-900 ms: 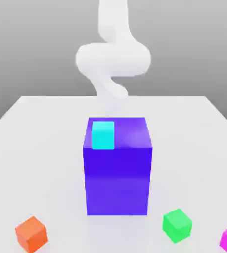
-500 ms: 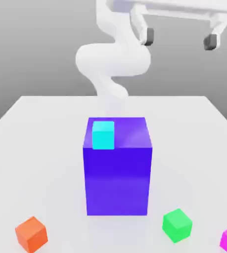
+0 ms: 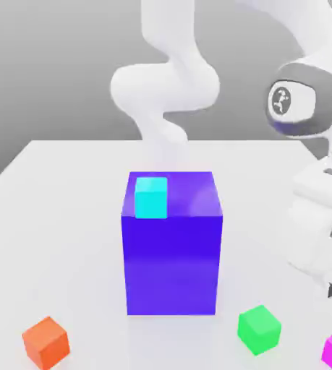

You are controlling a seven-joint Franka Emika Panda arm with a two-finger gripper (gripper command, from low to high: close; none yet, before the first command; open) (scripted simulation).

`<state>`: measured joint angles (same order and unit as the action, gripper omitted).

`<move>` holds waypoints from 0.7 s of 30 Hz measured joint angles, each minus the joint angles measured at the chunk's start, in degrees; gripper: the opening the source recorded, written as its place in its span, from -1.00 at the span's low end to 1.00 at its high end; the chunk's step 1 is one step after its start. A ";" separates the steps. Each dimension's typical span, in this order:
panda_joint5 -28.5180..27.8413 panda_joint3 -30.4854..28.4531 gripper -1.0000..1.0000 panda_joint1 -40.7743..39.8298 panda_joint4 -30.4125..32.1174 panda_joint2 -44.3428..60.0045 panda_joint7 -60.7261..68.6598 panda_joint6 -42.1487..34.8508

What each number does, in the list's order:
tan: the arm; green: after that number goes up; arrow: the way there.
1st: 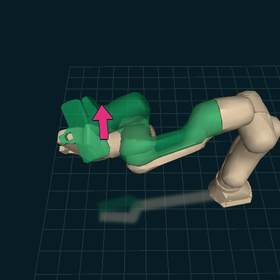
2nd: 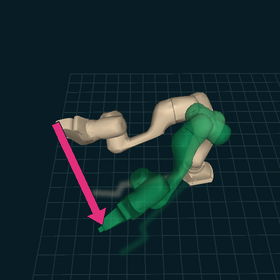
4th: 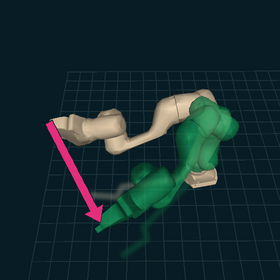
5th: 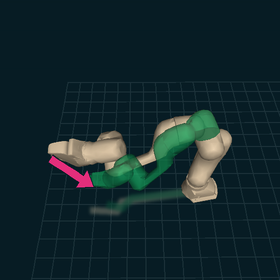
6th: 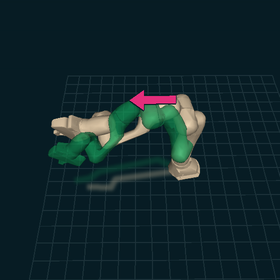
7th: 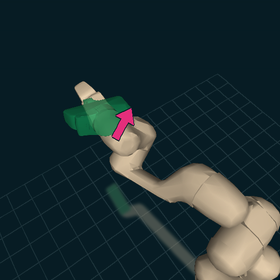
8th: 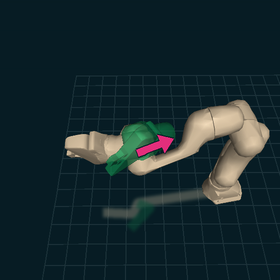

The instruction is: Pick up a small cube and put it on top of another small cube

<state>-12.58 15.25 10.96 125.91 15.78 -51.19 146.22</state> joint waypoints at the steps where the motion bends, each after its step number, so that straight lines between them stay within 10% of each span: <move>1: -0.25 0.27 0.00 0.61 -0.19 2.05 -0.06 0.51; 8: -3.78 -1.78 0.00 5.18 -2.64 16.43 -2.19 7.70; 9: -4.27 -2.29 -1.00 5.60 -2.93 17.66 -2.54 8.61; 21: 0.37 0.57 -1.00 2.74 0.52 8.34 -0.73 2.97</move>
<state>-12.21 15.82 13.69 126.43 24.13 -51.93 149.19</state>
